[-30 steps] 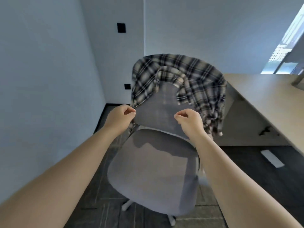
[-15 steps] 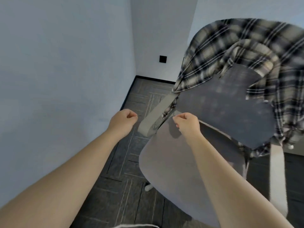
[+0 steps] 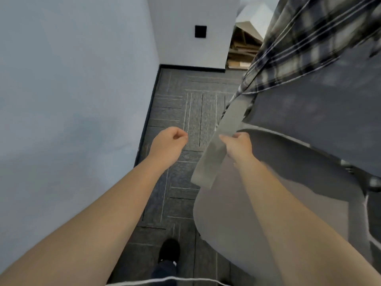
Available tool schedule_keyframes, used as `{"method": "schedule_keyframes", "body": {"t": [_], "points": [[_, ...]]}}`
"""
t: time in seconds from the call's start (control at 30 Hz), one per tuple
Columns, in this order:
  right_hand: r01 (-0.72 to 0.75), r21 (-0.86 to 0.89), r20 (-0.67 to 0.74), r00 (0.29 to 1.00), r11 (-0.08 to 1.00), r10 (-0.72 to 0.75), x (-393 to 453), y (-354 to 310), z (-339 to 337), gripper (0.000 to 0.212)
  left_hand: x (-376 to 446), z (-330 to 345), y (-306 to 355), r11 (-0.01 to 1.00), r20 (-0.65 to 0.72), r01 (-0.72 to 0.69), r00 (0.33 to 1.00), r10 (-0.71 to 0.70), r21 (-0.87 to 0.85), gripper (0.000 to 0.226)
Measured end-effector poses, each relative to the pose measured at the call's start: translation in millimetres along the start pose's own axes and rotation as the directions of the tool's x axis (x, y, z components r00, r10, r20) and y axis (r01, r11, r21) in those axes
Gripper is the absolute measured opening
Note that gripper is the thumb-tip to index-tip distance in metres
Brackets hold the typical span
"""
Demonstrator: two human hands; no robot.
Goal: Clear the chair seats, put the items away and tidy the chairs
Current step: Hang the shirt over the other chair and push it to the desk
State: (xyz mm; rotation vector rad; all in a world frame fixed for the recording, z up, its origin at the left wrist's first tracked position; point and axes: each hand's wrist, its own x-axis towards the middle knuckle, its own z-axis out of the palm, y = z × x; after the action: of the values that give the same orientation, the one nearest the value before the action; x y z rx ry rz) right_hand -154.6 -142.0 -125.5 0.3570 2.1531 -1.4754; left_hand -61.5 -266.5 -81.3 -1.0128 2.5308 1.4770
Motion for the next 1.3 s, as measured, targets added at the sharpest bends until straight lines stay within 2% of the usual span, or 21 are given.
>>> {"method": "schedule_keyframes", "body": {"t": [0.1,0.33,0.57,0.7,0.77,0.87,0.97,1.07,1.3], "points": [[-0.097,0.079,-0.074,0.992,0.992,0.103,17,6,23,0.066,27,-1,-19,0.999,0.075,-0.002,0.997,0.000,0.032,0.025],[-0.129,-0.020,-0.124,0.984,0.991,0.126,20,11,27,0.066,49,-7,-28,0.998,0.153,-0.033,0.988,0.024,0.061,0.026],[-0.113,-0.168,-0.023,0.994,0.979,0.110,-28,46,15,0.062,15,-16,-18,0.994,0.159,-0.102,0.983,0.094,0.042,0.023],[-0.116,-0.317,0.047,0.989,0.941,0.138,-70,65,-2,0.058,-26,-24,-20,0.990,0.128,-0.140,0.982,0.138,0.004,0.023],[-0.072,-0.394,0.037,0.995,0.916,0.094,-94,68,-15,0.055,-51,-29,-20,0.987,0.109,-0.159,0.981,0.159,-0.013,0.024],[0.020,-0.426,-0.052,0.998,0.905,-0.046,-130,54,-34,0.061,-84,-39,-17,0.981,0.040,-0.187,0.981,0.189,-0.052,0.027],[0.129,-0.385,-0.131,0.973,0.914,-0.192,-168,24,-53,0.060,-114,-56,-1,0.971,-0.049,-0.212,0.977,0.208,-0.113,0.030],[0.230,-0.328,-0.153,0.944,0.916,-0.292,-202,-12,-62,0.054,-138,-77,21,0.954,-0.100,-0.263,0.963,0.250,-0.143,0.031],[0.396,-0.229,-0.169,0.884,0.889,-0.437,-252,-98,-65,0.063,-166,-119,73,0.924,-0.093,-0.338,0.941,0.327,-0.178,0.026]]}}
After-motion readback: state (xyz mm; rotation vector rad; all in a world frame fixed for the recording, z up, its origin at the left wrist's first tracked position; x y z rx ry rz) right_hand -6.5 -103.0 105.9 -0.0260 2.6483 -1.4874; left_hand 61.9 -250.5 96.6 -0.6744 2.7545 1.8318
